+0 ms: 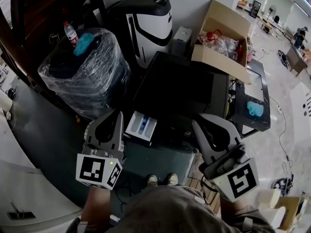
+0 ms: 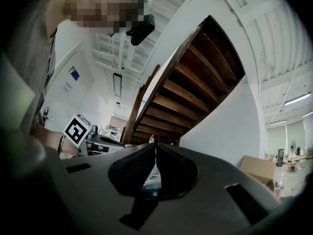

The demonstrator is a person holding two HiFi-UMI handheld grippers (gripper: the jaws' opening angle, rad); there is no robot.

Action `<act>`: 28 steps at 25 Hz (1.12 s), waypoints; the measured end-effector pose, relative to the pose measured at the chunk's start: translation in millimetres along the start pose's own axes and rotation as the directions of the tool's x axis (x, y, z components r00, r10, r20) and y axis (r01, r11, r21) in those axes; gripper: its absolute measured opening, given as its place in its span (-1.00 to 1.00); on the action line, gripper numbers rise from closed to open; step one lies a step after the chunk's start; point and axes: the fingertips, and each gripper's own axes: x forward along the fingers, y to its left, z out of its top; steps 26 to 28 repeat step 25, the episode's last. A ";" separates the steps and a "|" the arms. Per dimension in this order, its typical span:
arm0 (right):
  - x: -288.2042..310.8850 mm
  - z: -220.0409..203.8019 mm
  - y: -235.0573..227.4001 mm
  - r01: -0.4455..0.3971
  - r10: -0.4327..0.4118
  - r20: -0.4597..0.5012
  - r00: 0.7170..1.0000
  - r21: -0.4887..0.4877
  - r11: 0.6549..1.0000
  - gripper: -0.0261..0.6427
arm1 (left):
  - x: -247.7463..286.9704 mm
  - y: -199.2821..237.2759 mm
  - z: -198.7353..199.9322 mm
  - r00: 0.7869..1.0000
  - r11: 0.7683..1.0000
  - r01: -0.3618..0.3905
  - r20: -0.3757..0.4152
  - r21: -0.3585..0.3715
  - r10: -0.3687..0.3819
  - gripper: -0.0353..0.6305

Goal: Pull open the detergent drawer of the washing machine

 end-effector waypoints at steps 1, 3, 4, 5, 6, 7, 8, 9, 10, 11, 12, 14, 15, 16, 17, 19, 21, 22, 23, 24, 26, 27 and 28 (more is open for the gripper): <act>-2.2 1.2 0.4 -0.002 0.002 -0.001 1.000 -0.005 1.000 -0.82 | -2.5 -2.1 4.5 1.000 1.000 0.002 0.008 0.017 -0.002 -0.82; -6.3 1.3 0.3 -0.002 0.002 -0.006 1.000 -0.010 1.000 -0.82 | -7.5 -6.4 11.3 1.000 0.999 0.004 0.019 0.053 -0.006 -0.82; -8.1 0.6 -0.4 -0.001 0.001 -0.011 1.000 -0.010 1.000 -0.82 | -9.7 -8.5 13.7 1.000 0.998 0.004 0.022 0.068 -0.006 -0.82; -9.6 -0.4 -1.3 0.000 -0.001 -0.016 1.000 -0.011 1.000 -0.82 | -11.6 -10.8 15.4 1.000 0.997 0.004 0.022 0.079 -0.006 -0.82; -10.8 -1.7 -2.3 0.002 -0.002 -0.020 1.000 -0.011 1.000 -0.82 | -13.4 -13.1 16.1 1.000 0.997 0.003 0.020 0.083 -0.005 -0.82; -11.7 -3.4 -3.2 0.003 -0.003 -0.025 1.000 -0.010 1.000 -0.82 | -14.8 -15.1 16.2 1.000 0.996 0.004 0.019 0.084 -0.006 -0.82; -12.3 -5.5 -4.0 0.003 -0.003 -0.030 1.000 -0.009 1.000 -0.82 | -15.9 -16.3 15.9 1.000 0.996 0.007 0.020 0.088 -0.009 -0.82; -12.4 -7.7 -4.5 0.002 -0.003 -0.035 0.999 -0.009 1.000 -0.82 | -16.6 -17.0 15.2 1.000 0.996 0.010 0.021 0.093 -0.012 -0.82; -12.0 -9.7 -4.8 0.002 -0.002 -0.039 0.999 -0.007 1.000 -0.82 | -17.1 -17.5 13.9 1.000 0.996 0.013 0.019 0.093 -0.015 -0.82; -11.5 -11.3 -5.1 0.002 -0.003 -0.043 0.999 -0.005 1.000 -0.82 | -17.6 -18.2 12.4 1.000 0.996 0.016 0.015 0.091 -0.017 -0.82; -11.1 -12.5 -5.7 0.004 -0.004 -0.046 0.999 -0.004 1.000 -0.82 | -18.0 -19.0 11.2 1.000 0.996 0.018 0.010 0.090 -0.019 -0.83; -10.6 -13.4 -9.2 0.013 -0.013 -0.051 0.999 -0.001 1.000 -0.82 | -18.6 -20.1 10.6 1.000 0.996 0.022 0.005 0.090 -0.022 -0.82; -10.4 -13.3 -11.6 0.019 -0.019 -0.052 0.998 0.000 1.000 -0.82 | -18.5 -20.1 11.1 1.000 0.996 0.022 0.005 0.091 -0.023 -0.82; -10.3 -13.5 -13.4 0.023 -0.023 -0.052 0.998 -0.001 1.000 -0.82 | -18.4 -19.8 11.4 1.000 0.995 0.022 0.006 0.093 -0.022 -0.82; -10.2 -14.1 -14.3 0.025 -0.025 -0.053 0.998 -0.004 1.000 -0.82 | -18.3 -19.0 11.4 1.000 0.995 0.020 0.006 0.095 -0.021 -0.82; -9.6 -16.6 -14.1 0.023 -0.024 -0.055 0.998 -0.010 1.000 -0.82 | -18.1 -16.9 9.8 1.000 0.995 0.015 0.006 0.096 -0.016 -0.82; -9.2 -18.7 -13.6 0.022 -0.022 -0.057 0.998 -0.009 1.000 -0.82 | -18.0 -15.7 8.5 1.000 0.995 0.013 0.004 0.096 -0.013 -0.82; -9.1 -19.2 -13.4 0.022 -0.022 -0.058 0.998 -0.008 1.000 -0.82 | -17.9 -16.0 8.5 1.000 0.995 0.014 0.004 0.098 -0.014 -0.82; -9.0 -19.6 -13.3 0.021 -0.022 -0.058 0.998 -0.009 1.000 -0.82 | -17.8 -16.5 8.7 1.000 0.995 0.016 0.004 0.100 -0.016 -0.82; -8.9 -20.0 -13.2 0.021 -0.022 -0.059 0.998 -0.010 1.000 -0.82 | -17.7 -17.3 9.1 1.000 0.994 0.018 0.005 0.103 -0.019 -0.82; -8.8 -20.3 -13.1 0.021 -0.021 -0.060 0.998 -0.010 1.000 -0.82 | -17.6 -18.0 9.5 1.000 0.994 0.020 0.006 0.106 -0.021 -0.82; -8.8 -20.3 -13.1 0.021 -0.021 -0.060 0.998 -0.010 1.000 -0.82 | -17.6 -18.0 9.5 1.000 0.994 0.020 0.006 0.106 -0.021 -0.82; -8.8 -20.3 -13.1 0.021 -0.021 -0.060 0.998 -0.010 1.000 -0.82 | -17.6 -18.0 9.5 1.000 0.994 0.020 0.006 0.106 -0.021 -0.82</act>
